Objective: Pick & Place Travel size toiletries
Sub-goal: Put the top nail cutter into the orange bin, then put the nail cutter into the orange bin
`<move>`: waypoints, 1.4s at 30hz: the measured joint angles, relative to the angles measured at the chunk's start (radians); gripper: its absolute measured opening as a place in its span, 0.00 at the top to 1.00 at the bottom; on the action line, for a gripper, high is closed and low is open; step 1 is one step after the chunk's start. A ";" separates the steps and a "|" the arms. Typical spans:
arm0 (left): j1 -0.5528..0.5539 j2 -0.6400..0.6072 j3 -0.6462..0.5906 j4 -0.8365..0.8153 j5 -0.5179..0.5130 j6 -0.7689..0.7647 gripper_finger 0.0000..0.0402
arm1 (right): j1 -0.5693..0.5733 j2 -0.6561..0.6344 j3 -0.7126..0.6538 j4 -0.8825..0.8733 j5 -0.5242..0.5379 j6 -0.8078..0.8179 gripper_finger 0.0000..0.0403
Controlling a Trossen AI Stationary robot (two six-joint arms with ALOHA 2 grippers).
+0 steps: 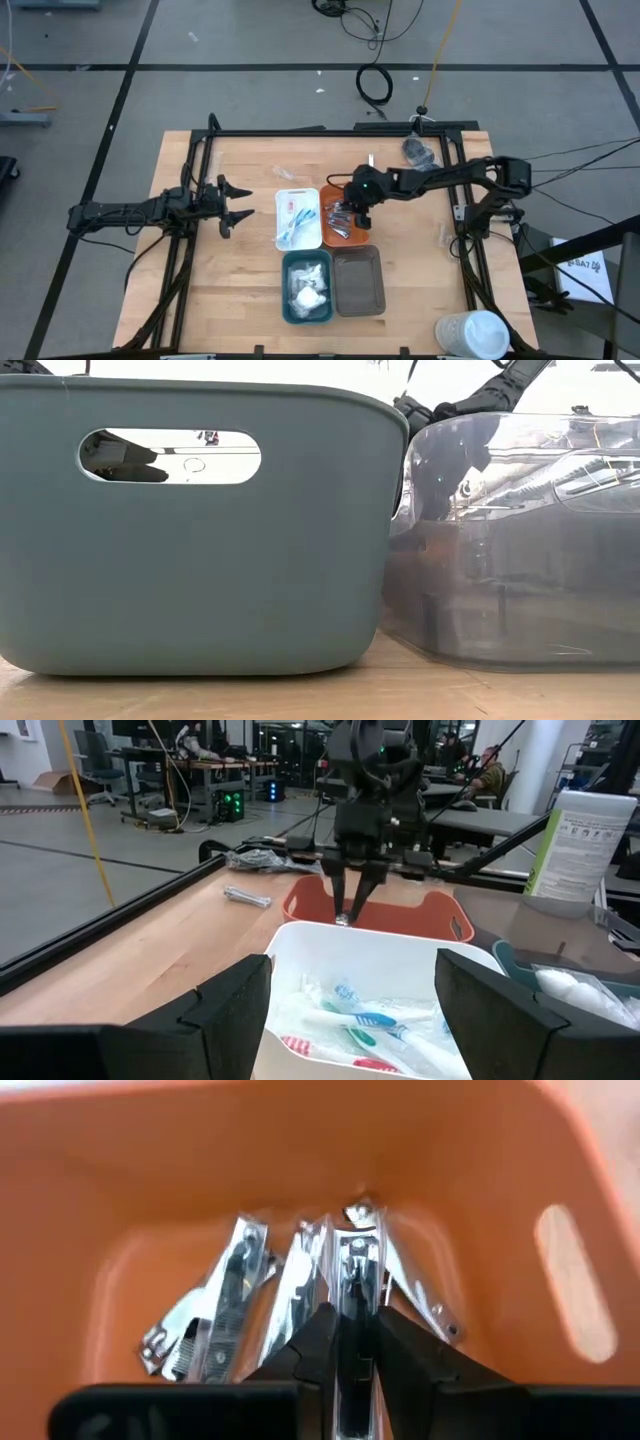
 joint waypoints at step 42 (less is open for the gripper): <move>0.000 0.000 0.000 -0.001 -0.001 0.000 0.32 | 0.002 0.002 0.000 0.046 -0.001 0.072 0.55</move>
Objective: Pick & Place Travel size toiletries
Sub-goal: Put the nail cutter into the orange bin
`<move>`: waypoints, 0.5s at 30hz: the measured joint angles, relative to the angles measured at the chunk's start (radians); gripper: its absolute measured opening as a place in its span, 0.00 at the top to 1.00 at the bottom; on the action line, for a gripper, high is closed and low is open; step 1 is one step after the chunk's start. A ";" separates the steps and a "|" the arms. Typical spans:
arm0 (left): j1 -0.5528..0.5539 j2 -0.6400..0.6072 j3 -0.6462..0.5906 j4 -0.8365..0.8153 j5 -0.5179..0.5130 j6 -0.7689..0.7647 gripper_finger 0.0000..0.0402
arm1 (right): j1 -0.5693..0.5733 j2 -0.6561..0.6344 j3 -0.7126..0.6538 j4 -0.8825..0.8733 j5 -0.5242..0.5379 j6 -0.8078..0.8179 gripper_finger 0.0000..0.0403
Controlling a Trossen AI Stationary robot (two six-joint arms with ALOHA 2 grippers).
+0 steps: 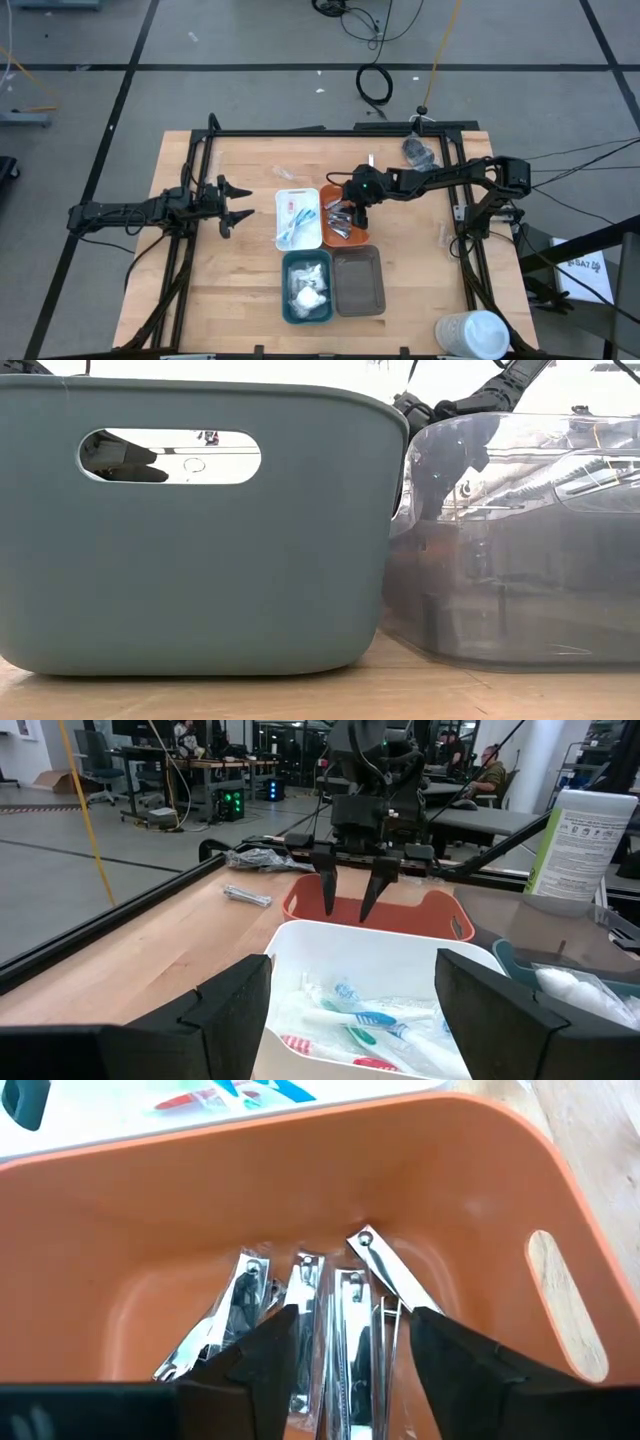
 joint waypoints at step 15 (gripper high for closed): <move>0.000 0.000 0.000 0.000 0.000 0.000 0.32 | -0.033 -0.295 -0.018 -0.062 0.182 -0.018 0.52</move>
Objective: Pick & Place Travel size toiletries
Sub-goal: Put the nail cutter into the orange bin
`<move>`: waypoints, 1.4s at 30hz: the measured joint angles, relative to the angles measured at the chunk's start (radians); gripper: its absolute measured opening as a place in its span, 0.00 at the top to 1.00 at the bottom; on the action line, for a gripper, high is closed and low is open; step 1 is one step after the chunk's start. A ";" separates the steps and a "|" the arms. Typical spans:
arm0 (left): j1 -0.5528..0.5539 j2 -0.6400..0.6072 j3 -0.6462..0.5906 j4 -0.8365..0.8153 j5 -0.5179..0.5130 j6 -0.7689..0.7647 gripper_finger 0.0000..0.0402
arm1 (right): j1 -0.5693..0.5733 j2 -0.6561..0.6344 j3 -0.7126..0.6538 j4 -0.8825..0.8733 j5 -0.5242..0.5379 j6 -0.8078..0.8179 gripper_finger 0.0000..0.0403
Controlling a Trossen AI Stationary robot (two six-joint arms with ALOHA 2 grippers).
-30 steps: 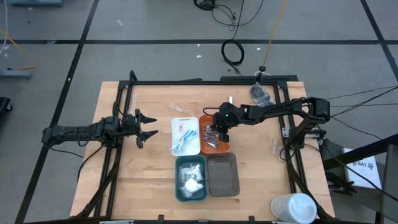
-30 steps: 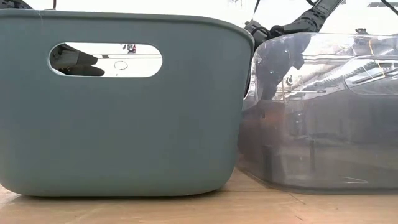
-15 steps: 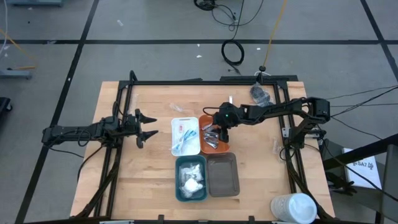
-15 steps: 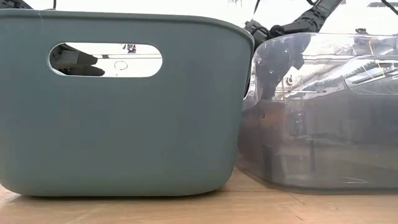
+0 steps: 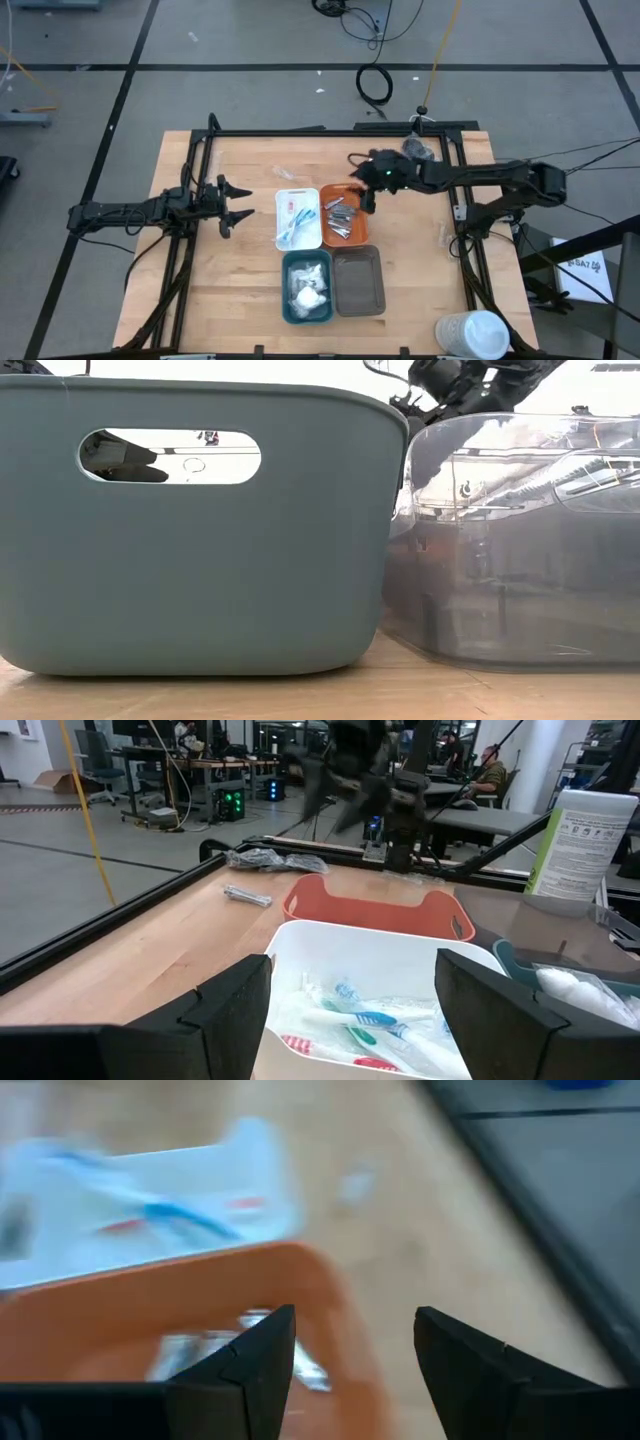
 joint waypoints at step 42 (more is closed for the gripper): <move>0.000 0.000 0.000 0.000 0.000 0.000 0.32 | -0.368 0.370 -0.088 0.167 0.057 0.258 0.49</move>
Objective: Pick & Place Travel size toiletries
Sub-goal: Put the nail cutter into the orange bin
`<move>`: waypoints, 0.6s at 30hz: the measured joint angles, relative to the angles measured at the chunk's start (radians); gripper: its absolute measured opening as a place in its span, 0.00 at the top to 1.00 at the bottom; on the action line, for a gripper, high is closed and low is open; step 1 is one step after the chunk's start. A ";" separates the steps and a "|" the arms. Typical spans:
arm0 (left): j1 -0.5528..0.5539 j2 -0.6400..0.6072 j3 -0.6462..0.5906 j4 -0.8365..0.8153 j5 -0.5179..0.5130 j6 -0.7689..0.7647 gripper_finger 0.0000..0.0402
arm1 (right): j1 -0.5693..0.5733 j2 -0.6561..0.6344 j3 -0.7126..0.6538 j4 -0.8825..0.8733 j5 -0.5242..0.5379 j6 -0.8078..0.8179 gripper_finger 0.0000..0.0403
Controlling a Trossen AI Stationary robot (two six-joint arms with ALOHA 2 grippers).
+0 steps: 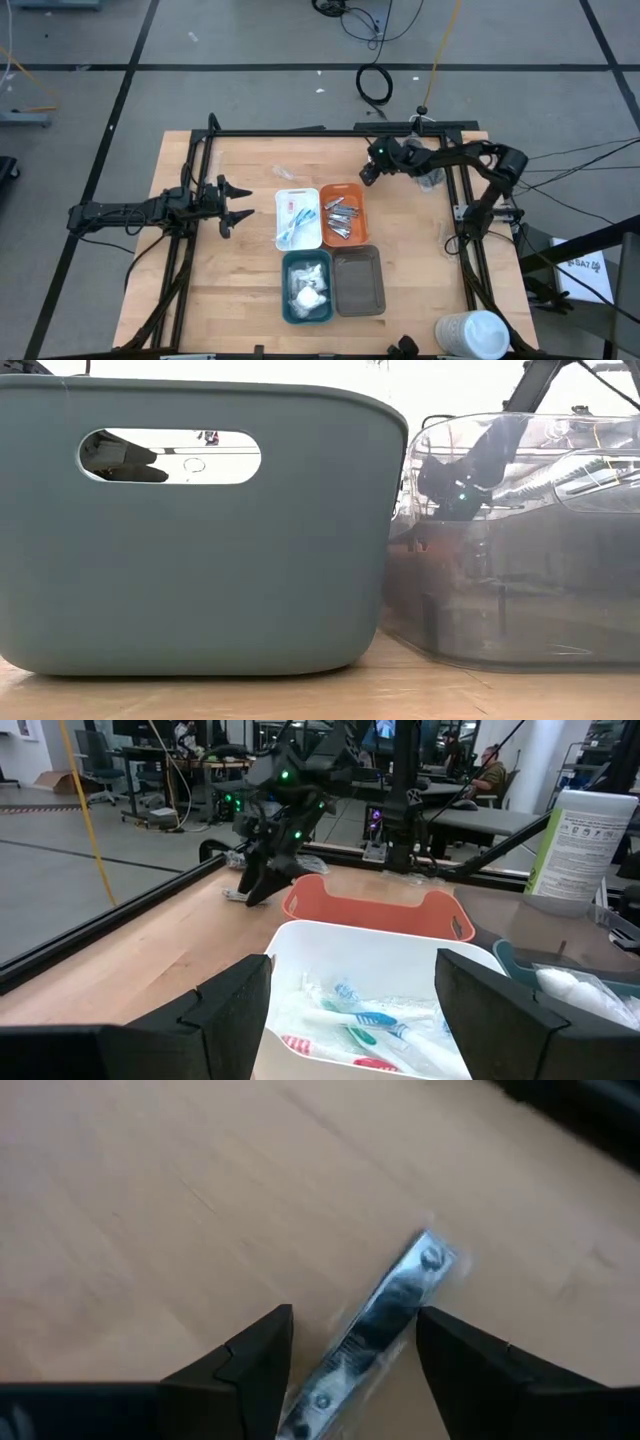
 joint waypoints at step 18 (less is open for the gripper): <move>0.000 0.000 0.000 0.000 0.001 0.000 0.32 | 0.008 0.031 0.035 -0.162 0.010 -0.070 0.79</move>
